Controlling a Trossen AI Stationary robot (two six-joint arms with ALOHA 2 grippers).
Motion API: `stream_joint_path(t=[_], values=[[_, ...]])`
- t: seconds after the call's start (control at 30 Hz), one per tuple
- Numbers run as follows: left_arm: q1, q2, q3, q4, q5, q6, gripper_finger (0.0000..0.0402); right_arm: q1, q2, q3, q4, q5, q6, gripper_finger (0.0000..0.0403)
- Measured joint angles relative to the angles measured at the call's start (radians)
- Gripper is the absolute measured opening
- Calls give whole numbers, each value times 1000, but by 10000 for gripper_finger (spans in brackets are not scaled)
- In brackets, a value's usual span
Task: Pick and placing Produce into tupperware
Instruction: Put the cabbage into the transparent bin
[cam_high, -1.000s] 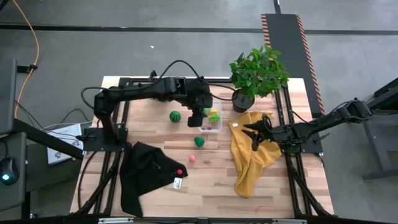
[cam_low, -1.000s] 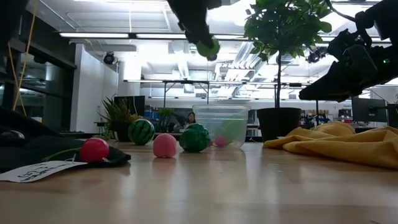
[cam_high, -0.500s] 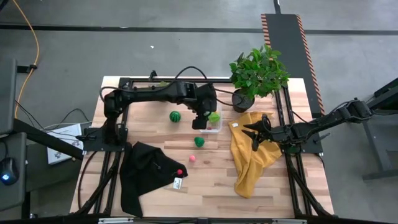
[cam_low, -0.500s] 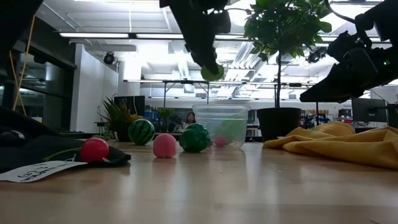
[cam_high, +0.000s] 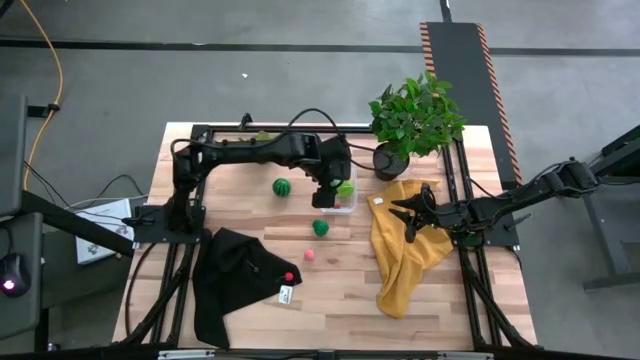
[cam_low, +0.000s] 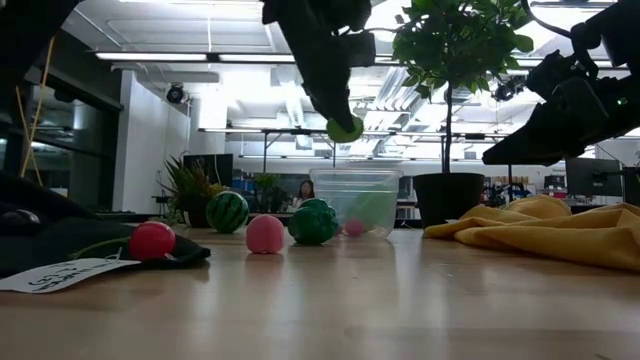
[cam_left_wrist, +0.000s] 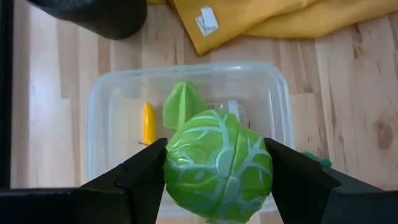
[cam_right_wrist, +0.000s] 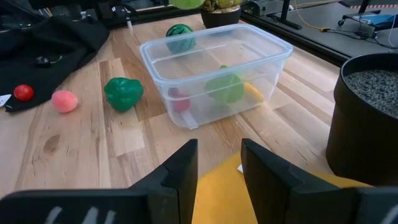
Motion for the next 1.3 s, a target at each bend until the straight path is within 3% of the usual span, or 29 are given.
stream_joint_path(t=[1.3], values=[[-2, 49, 0, -5, 13, 50, 234, 0, 0, 0, -10, 0, 0, 114]])
